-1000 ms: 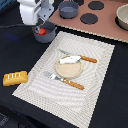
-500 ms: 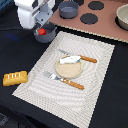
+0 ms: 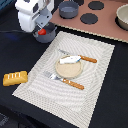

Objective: Interact with the objects in diverse but meaningful ways.

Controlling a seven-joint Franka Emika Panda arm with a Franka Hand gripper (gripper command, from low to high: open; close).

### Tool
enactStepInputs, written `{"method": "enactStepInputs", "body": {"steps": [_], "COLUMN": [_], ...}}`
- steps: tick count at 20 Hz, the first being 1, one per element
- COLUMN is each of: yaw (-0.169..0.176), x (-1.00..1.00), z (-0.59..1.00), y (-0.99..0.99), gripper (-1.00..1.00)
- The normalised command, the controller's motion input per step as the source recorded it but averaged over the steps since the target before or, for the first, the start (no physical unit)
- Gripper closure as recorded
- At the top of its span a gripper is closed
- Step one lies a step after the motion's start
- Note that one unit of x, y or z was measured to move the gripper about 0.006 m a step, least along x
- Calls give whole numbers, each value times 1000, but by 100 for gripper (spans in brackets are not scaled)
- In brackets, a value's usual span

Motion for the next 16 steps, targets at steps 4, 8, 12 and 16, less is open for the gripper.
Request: {"method": "enactStepInputs", "body": {"steps": [4,8,12,16], "yaw": [0,0,0,0], "x": [-138,-163,-178,-184], "z": [-301,-306,-311,-318], "y": [0,0,0,0], "gripper": [-100,-100,-100,-100]}}
